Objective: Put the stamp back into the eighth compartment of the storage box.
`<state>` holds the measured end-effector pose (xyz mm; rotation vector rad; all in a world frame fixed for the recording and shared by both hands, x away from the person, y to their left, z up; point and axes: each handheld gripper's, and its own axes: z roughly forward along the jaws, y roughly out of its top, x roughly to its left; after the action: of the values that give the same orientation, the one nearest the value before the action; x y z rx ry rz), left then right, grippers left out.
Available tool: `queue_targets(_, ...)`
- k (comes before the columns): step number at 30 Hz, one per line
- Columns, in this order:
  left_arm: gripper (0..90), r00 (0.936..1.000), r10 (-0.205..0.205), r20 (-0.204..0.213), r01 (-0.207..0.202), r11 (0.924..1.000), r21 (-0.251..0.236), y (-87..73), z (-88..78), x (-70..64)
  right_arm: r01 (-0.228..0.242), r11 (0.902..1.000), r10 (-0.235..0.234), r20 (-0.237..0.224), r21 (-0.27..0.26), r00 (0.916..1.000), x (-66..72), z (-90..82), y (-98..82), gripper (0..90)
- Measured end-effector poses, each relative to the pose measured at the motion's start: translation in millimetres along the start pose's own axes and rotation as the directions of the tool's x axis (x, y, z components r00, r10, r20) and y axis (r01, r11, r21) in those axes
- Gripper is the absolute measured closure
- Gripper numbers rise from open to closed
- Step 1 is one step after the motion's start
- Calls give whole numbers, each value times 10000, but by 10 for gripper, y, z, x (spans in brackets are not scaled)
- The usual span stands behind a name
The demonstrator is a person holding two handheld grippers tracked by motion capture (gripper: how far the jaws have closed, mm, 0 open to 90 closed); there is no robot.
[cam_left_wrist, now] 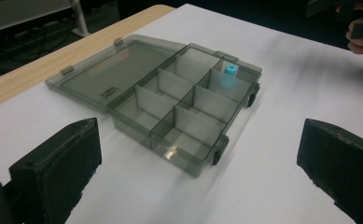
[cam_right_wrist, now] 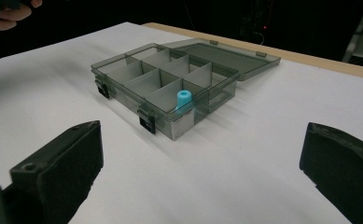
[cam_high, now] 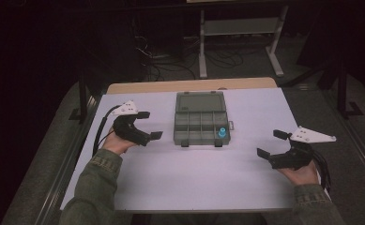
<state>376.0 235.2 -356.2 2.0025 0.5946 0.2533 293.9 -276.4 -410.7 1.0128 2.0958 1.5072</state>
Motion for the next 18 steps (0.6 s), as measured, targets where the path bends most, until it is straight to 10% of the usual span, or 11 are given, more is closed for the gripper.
queue_targets(18, 0, 9925, -622, -1053, 530, 9947, -883, -495, -399, 47, -20, 10000, 20, -1, 29, 10000, 6, -1, -1, 0)
